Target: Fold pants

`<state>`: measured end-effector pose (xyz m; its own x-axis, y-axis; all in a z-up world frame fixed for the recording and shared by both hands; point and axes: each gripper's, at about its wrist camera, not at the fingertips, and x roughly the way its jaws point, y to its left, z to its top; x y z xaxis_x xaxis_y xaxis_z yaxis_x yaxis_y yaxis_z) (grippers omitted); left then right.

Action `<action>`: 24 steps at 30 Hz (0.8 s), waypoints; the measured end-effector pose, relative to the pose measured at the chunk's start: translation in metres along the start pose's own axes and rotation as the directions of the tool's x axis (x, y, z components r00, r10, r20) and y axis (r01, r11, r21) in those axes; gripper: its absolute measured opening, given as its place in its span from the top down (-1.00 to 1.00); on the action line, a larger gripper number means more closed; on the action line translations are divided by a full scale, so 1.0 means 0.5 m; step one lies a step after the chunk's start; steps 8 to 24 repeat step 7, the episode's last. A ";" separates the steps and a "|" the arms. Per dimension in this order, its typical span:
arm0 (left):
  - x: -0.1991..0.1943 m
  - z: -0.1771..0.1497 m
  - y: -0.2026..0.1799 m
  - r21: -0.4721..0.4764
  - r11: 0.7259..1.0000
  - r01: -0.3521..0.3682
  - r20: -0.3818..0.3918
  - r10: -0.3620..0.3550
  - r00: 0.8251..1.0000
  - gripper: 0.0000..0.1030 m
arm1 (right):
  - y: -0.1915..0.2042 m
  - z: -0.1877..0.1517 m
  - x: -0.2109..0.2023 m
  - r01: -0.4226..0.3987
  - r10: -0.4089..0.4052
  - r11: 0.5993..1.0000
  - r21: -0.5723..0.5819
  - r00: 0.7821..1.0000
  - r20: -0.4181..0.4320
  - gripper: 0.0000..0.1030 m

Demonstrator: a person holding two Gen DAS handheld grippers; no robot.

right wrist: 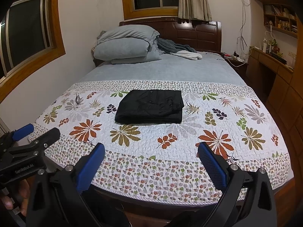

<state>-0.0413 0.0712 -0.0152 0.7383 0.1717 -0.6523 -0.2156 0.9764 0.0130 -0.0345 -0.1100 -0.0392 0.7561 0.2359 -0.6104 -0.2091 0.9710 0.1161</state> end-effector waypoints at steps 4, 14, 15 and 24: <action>-0.005 0.001 -0.004 0.009 1.000 -0.003 0.003 0.003 1.000 -0.94 | 0.000 0.001 -0.001 0.000 0.000 1.000 0.002 1.000 0.000 -0.93; -0.008 0.002 -0.005 0.012 1.000 -0.005 0.010 0.005 1.000 -0.94 | 0.000 0.001 -0.001 0.001 -0.001 1.000 0.000 1.000 0.001 -0.93; -0.008 0.002 -0.005 0.012 1.000 -0.005 0.010 0.005 1.000 -0.94 | 0.000 0.001 -0.001 0.001 -0.001 1.000 0.000 1.000 0.001 -0.93; -0.008 0.002 -0.005 0.012 1.000 -0.005 0.010 0.005 1.000 -0.94 | 0.000 0.001 -0.001 0.001 -0.001 1.000 0.000 1.000 0.001 -0.93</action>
